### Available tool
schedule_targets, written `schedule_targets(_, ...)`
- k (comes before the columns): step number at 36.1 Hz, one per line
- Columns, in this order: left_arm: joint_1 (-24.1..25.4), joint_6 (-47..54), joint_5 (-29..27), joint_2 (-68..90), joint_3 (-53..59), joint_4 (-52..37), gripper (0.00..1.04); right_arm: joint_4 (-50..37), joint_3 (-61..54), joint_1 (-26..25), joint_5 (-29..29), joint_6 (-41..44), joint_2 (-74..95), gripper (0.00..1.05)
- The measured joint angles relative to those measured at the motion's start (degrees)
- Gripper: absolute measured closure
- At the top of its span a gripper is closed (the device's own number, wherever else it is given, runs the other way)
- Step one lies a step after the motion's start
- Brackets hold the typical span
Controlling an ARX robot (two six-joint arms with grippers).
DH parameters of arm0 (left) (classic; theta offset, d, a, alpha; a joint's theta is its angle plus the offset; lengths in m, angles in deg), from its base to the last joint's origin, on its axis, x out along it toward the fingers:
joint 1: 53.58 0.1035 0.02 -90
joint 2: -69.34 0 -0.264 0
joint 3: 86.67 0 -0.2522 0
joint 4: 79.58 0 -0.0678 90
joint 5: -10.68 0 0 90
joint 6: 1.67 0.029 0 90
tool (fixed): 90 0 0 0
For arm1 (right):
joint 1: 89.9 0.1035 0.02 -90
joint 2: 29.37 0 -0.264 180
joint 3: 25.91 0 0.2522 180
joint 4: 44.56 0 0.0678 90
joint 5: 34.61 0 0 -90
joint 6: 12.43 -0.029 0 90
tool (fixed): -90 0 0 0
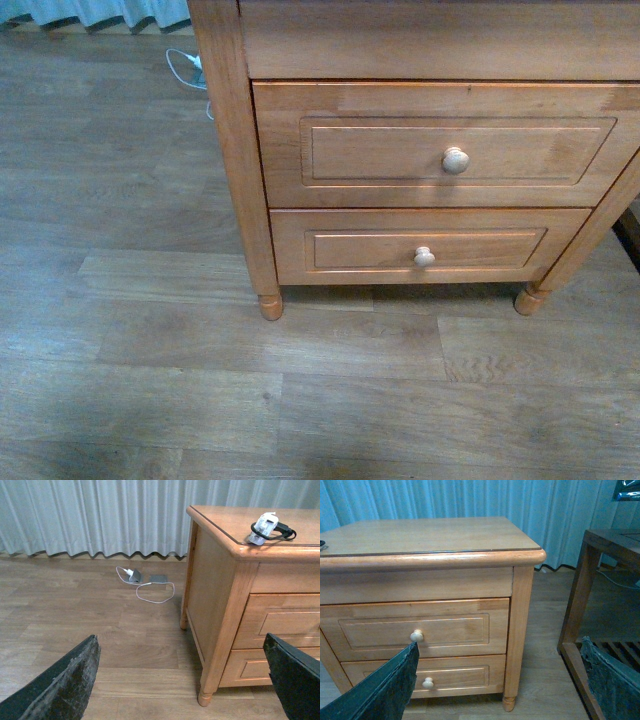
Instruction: Put charger into drawer
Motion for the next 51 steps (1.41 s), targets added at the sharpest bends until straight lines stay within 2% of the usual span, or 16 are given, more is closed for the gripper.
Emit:
schedule_targets(36,0.0,0.0,0.0,0.0,0.0,0.0,0.06,0.0,0.0,0.0,0.0,0.0,0.0,0.09)
schedule_targets(39,0.0,0.0,0.0,0.0,0.0,0.0,0.06,4.2,0.9,-1.2,4.9,4.2,1.4,0.09)
schedule_targets(41,0.0,0.0,0.0,0.0,0.0,0.0,0.06,6.1,1.1,-1.5,5.9,8.2,3.2,0.09)
schedule_targets(45,0.0,0.0,0.0,0.0,0.0,0.0,0.06,5.7,1.2,0.1,3.5,11.2,7.2,0.09)
schedule_targets(51,0.0,0.0,0.0,0.0,0.0,0.0,0.06,-1.7,3.1,6.9,-2.1,14.1,18.3,0.09)
